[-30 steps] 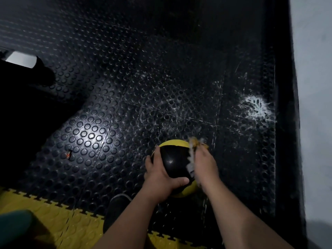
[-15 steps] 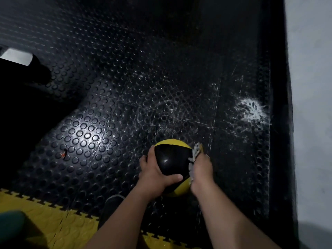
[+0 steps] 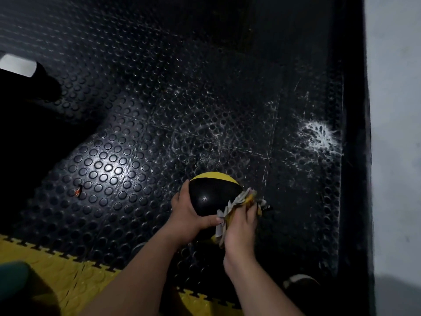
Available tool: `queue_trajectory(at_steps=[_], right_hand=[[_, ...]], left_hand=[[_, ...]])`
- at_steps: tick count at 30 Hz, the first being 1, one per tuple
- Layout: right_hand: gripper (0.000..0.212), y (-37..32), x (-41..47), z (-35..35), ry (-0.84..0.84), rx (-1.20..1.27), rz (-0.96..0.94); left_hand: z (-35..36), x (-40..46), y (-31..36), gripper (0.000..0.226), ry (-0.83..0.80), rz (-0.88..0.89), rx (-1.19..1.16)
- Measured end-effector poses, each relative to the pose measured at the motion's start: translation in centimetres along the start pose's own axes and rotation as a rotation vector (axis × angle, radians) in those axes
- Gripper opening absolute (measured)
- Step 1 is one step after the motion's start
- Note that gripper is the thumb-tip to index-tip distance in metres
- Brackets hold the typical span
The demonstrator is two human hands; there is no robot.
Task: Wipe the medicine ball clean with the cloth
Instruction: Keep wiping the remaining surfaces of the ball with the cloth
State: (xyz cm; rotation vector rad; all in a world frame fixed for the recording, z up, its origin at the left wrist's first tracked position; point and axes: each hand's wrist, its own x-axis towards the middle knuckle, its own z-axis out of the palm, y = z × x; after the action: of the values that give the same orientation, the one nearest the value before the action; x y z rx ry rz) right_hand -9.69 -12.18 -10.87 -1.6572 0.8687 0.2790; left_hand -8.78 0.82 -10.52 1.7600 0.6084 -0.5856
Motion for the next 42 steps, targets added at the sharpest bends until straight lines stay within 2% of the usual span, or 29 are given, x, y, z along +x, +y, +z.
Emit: queue_trajectory(at_steps=[3,5,6,8,10,11,15,16,17,19,21,22,24,26,27,29,31,32,34,35,36,40,42], right_hand=[[0.039,-1.1,5.3,-0.9,0.047,0.238,0.370],[0.042,-2.3,6.4,-1.0,0.004,0.266,0.467],[0.049,-2.2,6.0,-0.7,-0.004,0.225,0.412],[0.065,-0.8,3.3,0.2,0.061,0.066,0.167],[0.061,0.7,0.0,0.6,0.050,0.062,-0.045],[0.058,0.8,0.2,0.6,0.063,0.066,-0.067],[0.052,-0.1,6.5,-0.5,0.057,0.236,0.332],[0.054,-0.5,6.5,-0.3,0.038,0.258,0.359],[0.058,-0.5,5.7,0.1,0.036,0.219,0.305],[0.072,0.1,2.5,0.7,0.044,0.021,0.022],[0.067,0.9,1.7,0.2,0.020,-0.106,-0.153],[0.058,0.7,3.2,-0.1,0.025,-0.105,-0.117],[0.040,-0.5,6.9,-0.9,0.027,-0.064,0.131],[0.040,-2.6,7.7,-0.9,-0.012,-0.026,0.251],[0.046,-3.0,7.2,-0.5,-0.043,-0.090,0.207],[0.057,-2.6,5.1,0.1,-0.109,-0.425,-0.048],[0.057,-2.5,3.8,-0.3,-0.145,-0.504,-0.199],[0.052,-3.1,4.4,-0.6,-0.130,-0.425,-0.138],[0.046,-4.1,6.6,-1.3,-0.107,-0.199,0.159],[0.044,-4.9,7.0,-1.4,-0.121,-0.172,0.239],[0.044,-5.4,6.8,-1.2,-0.151,-0.218,0.237],[0.048,-5.0,3.2,0.4,-0.211,-0.716,-0.264],[0.050,-4.7,3.5,-0.2,-0.203,-0.650,-0.315]], left_hand=[[1.1,-0.3,0.1,0.136,0.002,-0.013,0.042],[1.5,-0.2,-0.1,0.136,0.024,-0.024,0.051],[1.5,-0.1,0.0,0.136,0.033,-0.028,0.051],[1.3,0.3,0.0,0.138,0.037,-0.030,0.061],[1.0,0.4,-0.2,0.140,0.028,-0.025,0.064],[1.1,0.4,-0.2,0.140,0.026,-0.019,0.067],[2.3,0.0,-0.2,0.137,0.045,-0.016,0.086],[2.3,0.0,-0.2,0.137,0.047,-0.019,0.082],[2.1,0.1,-0.2,0.137,0.046,-0.018,0.076],[1.4,0.5,-0.4,0.139,0.037,-0.010,0.053],[1.2,0.5,-0.5,0.142,0.027,-0.004,0.045],[1.4,0.3,-0.5,0.144,0.026,-0.007,0.055],[2.1,0.0,-0.4,0.143,0.030,-0.025,0.074],[2.2,0.0,-0.4,0.139,0.028,-0.026,0.064],[1.9,0.3,-0.4,0.138,0.026,-0.021,0.052],[1.0,0.5,-0.6,0.138,0.023,-0.016,0.041],[0.6,0.5,-0.7,0.139,0.009,-0.003,0.044],[0.8,0.3,-0.8,0.140,0.008,0.000,0.048],[1.4,0.0,-0.9,0.138,0.008,0.007,0.053],[1.4,0.0,-1.0,0.137,0.012,0.012,0.053],[1.3,0.0,-1.0,0.136,0.017,0.015,0.046],[0.3,0.1,-1.0,0.134,0.021,0.045,-0.001],[0.6,0.1,-1.2,0.137,0.011,0.041,0.009]])
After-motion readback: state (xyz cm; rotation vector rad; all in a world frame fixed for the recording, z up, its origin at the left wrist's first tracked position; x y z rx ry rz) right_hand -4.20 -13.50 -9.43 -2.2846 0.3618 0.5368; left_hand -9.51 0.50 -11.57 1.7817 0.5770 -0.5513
